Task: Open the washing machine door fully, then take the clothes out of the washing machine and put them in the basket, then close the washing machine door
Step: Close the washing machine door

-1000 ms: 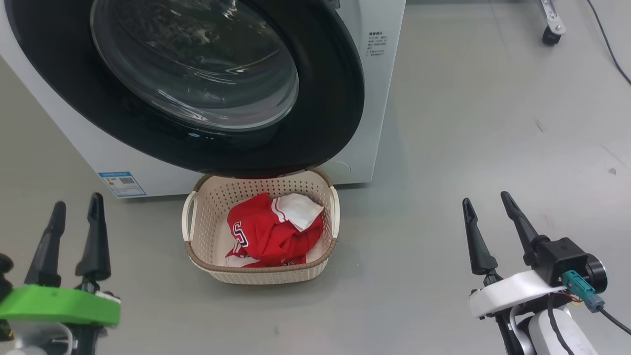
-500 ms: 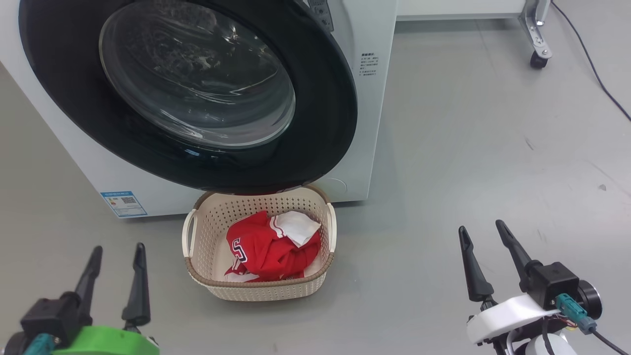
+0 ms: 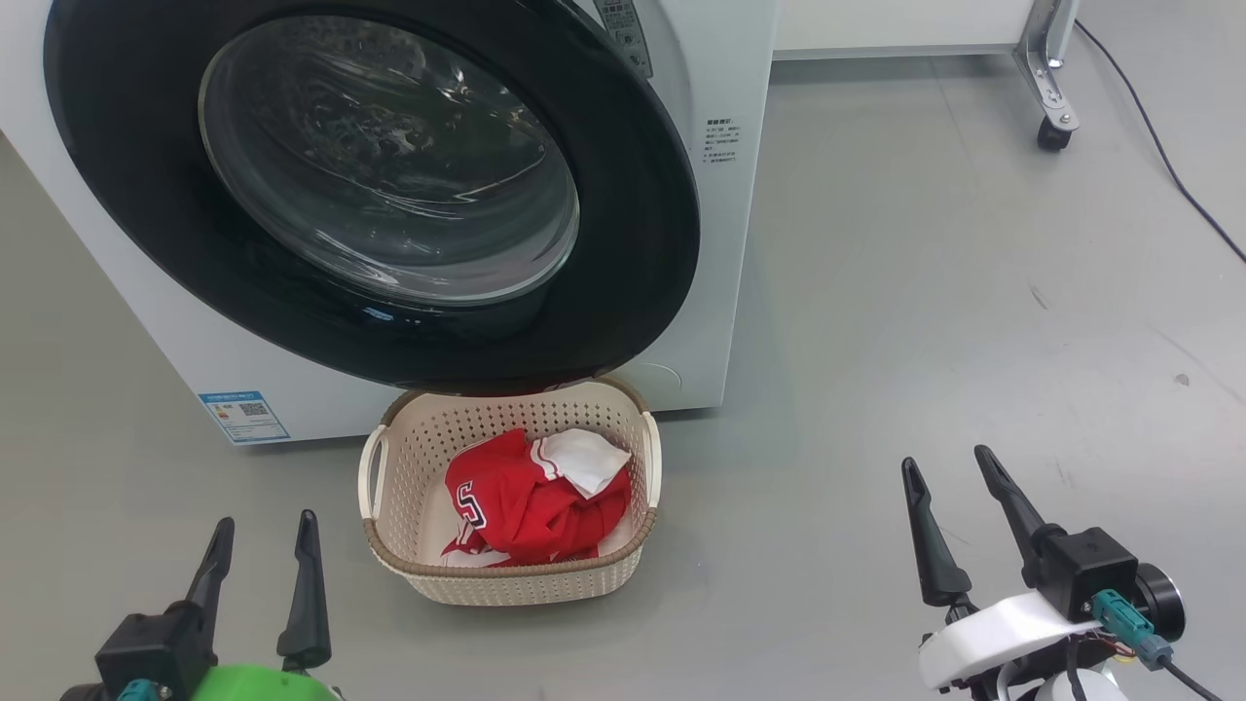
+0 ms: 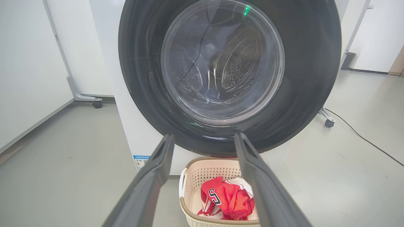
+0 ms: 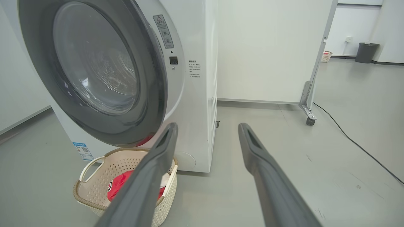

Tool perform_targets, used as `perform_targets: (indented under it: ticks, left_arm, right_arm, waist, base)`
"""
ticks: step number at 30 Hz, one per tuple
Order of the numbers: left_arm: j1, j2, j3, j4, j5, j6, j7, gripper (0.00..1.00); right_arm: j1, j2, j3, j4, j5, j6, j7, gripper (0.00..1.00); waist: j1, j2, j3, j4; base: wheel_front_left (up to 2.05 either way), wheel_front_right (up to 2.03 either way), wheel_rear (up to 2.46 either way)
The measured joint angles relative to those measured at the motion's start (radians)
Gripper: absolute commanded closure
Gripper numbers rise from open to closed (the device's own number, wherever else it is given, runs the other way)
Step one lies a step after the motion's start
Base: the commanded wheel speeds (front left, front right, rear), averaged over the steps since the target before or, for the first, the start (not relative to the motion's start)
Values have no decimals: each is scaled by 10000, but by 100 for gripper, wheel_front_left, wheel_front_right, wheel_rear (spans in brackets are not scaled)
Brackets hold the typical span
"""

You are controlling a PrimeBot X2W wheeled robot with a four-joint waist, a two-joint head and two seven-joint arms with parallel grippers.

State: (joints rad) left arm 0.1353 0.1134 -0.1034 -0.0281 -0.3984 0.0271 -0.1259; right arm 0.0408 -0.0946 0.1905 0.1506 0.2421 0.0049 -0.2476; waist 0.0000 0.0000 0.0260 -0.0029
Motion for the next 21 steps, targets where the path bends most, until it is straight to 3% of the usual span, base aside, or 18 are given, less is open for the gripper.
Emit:
perform_targets:
  ticks: [15, 16, 18, 21]
  left_arm:
    - [28, -46, -123, 140, 134, 205, -128, 0]
    - [28, -59, -136, 173, 132, 205, -136, 0]
    - [28, -75, -165, 186, 132, 209, -136, 0]
    - [28, -75, -199, 188, 140, 217, -176, 0]
  right_arm:
    - [81, -4, 44, -132, 0, -4, 15, 0]
    - [81, -6, 44, -128, 0, -4, 15, 20]
    - [81, -8, 54, -144, 0, -4, 17, 100]
    - [84, -13, 54, -148, 0, -4, 46, 100]
  waist:
    - [0, 0, 73, -25]
    - [0, 0, 62, -25]
    - [0, 0, 37, -26]
    - [0, 0, 30, -22]
  base:
    - [0, 0, 0]
    - [0, 0, 0]
    - [0, 0, 0]
    - [0, 0, 0]
